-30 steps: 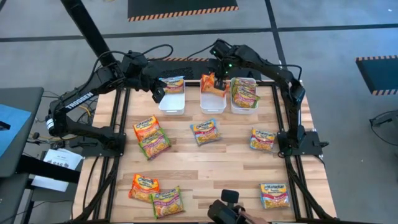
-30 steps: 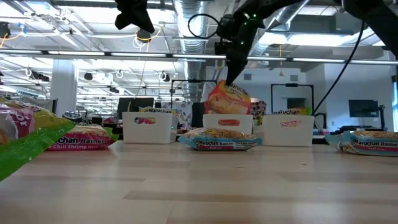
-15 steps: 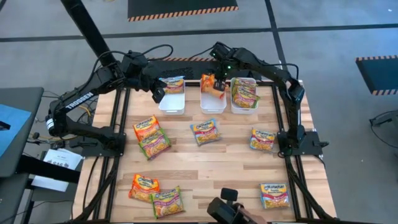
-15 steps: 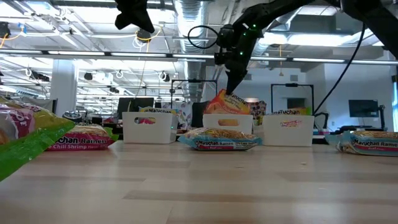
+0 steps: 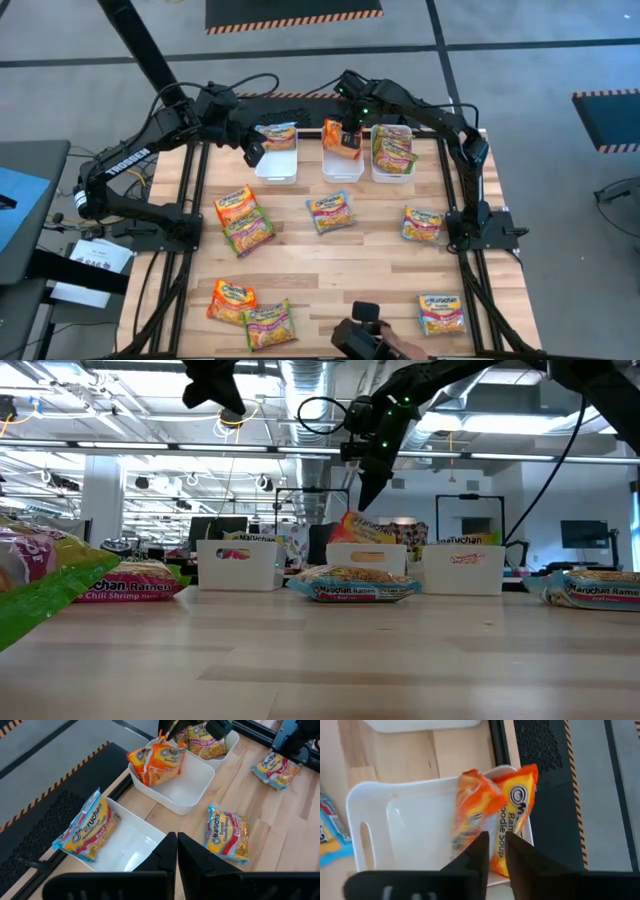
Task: Sort Maruchan noodles
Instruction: Put the orange noodle pack into the middle white bin, then put the blue noodle pack into the left white bin
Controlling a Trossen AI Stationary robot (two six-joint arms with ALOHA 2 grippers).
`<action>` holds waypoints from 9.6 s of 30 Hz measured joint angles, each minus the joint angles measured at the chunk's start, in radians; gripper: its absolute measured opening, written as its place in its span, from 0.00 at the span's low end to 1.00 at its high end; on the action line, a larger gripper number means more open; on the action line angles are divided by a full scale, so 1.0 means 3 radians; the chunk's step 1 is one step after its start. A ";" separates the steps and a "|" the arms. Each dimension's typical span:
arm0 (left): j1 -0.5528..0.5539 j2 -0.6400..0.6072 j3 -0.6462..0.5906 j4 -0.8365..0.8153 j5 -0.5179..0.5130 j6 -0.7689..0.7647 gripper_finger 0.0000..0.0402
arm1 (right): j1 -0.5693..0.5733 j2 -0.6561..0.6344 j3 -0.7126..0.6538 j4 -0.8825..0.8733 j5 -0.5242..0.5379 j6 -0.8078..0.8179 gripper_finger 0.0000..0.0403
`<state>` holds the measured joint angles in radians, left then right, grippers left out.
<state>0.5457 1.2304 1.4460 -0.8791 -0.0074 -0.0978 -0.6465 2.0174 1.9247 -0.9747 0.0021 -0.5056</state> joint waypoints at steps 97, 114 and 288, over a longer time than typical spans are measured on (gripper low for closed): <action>-0.0362 0.0001 -0.0539 -0.0617 0.0760 -0.0728 0.36 | 0.0492 -0.0620 0.0540 -0.1984 -0.1260 0.1463 0.33; -0.0804 0.0001 -0.0539 -0.0538 0.0768 -0.0615 0.36 | 0.1707 -0.2284 -0.0755 -0.1984 0.0003 0.3253 0.33; -0.0315 0.0715 -0.0537 0.1726 0.1202 -0.1431 0.02 | 0.1290 -0.0797 -0.0069 0.0665 0.0341 0.1355 0.44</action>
<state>0.4512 1.4448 1.2849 -0.3613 0.3531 -0.5272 -0.2596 1.7784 1.9041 -0.7753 0.1043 -0.0992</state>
